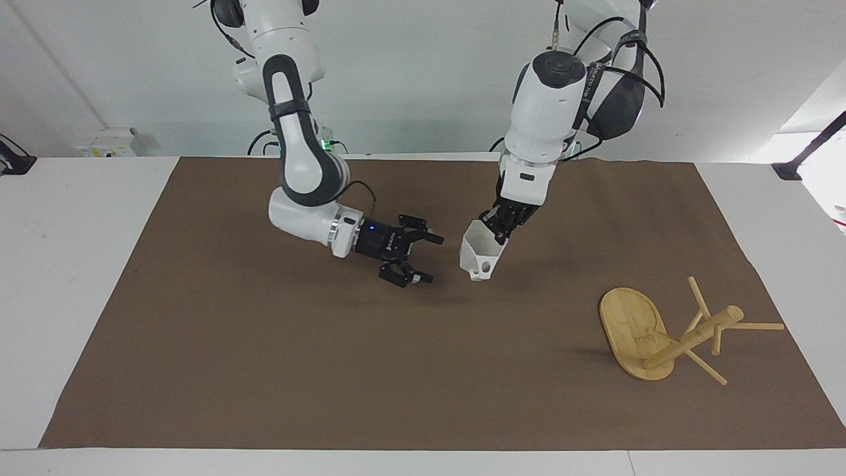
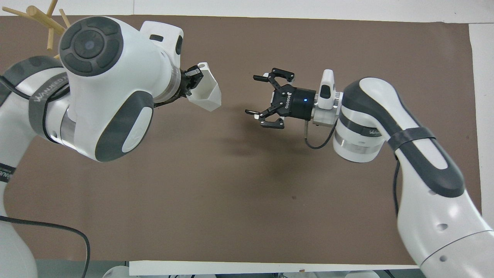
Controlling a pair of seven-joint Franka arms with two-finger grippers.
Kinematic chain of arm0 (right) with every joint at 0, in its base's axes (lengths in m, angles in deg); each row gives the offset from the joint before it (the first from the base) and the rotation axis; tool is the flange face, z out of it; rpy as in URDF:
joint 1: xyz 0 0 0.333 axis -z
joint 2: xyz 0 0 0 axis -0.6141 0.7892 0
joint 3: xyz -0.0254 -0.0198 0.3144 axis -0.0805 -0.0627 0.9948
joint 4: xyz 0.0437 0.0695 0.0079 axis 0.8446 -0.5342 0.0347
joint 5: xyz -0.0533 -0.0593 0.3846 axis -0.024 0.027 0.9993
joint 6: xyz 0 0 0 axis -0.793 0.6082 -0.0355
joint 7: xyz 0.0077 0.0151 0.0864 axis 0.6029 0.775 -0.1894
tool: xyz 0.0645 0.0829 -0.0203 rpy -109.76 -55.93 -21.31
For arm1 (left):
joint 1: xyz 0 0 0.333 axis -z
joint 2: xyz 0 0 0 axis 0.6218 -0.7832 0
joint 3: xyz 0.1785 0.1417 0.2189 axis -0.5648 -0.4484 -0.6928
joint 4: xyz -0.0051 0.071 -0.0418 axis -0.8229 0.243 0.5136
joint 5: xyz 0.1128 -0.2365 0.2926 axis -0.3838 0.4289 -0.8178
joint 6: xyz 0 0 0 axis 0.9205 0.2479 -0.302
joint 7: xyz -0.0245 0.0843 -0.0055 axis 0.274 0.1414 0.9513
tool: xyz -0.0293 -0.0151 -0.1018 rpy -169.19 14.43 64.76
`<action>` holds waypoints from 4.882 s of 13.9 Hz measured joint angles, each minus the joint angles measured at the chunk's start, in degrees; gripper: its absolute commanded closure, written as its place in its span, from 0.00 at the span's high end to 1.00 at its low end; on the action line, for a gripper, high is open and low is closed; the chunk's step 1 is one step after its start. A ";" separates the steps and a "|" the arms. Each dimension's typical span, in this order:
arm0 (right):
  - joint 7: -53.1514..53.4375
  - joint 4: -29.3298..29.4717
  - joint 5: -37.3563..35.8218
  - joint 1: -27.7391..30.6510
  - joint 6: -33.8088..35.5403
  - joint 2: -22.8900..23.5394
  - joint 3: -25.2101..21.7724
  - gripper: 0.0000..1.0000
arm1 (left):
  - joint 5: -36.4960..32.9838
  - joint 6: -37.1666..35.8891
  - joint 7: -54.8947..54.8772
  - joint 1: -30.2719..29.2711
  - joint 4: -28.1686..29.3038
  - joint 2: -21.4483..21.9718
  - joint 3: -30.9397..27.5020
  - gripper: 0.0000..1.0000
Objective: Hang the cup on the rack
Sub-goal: 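Carry the cup with the left gripper while the right gripper withdraws, then lower the cup onto a rack peg with the left gripper, then open the left gripper and draw it back from the rack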
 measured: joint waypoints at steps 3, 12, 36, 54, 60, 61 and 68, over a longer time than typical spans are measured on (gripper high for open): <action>2.67 1.30 -18.25 14.49 13.36 -0.75 -0.32 1.00 | 0.12 16.22 0.67 -4.16 8.99 2.12 -0.21 0.00; 40.99 11.67 -63.80 25.73 21.96 -8.02 0.04 1.00 | 0.29 66.84 2.90 -9.07 45.32 15.21 -0.29 0.00; 119.49 28.75 -98.63 14.98 44.01 -16.85 -4.08 1.00 | -2.52 72.01 3.17 -21.27 39.99 4.04 -0.22 0.00; 122.69 28.53 -98.63 14.63 43.99 -16.86 -4.67 1.00 | -2.53 38.29 -0.33 -23.50 37.28 13.70 -0.23 0.96; 122.69 28.49 -98.63 14.63 43.99 -16.87 -4.69 1.00 | -2.59 -7.21 -23.96 -23.46 19.85 16.48 0.01 0.99; 122.69 28.48 -98.63 14.63 43.99 -16.87 -4.68 1.00 | -2.59 -13.19 -28.81 -23.46 16.34 15.80 0.03 0.99; 122.93 28.40 -98.63 14.83 42.36 -16.88 -5.00 1.00 | -2.60 -34.64 -56.36 -23.48 -4.07 7.53 0.08 0.99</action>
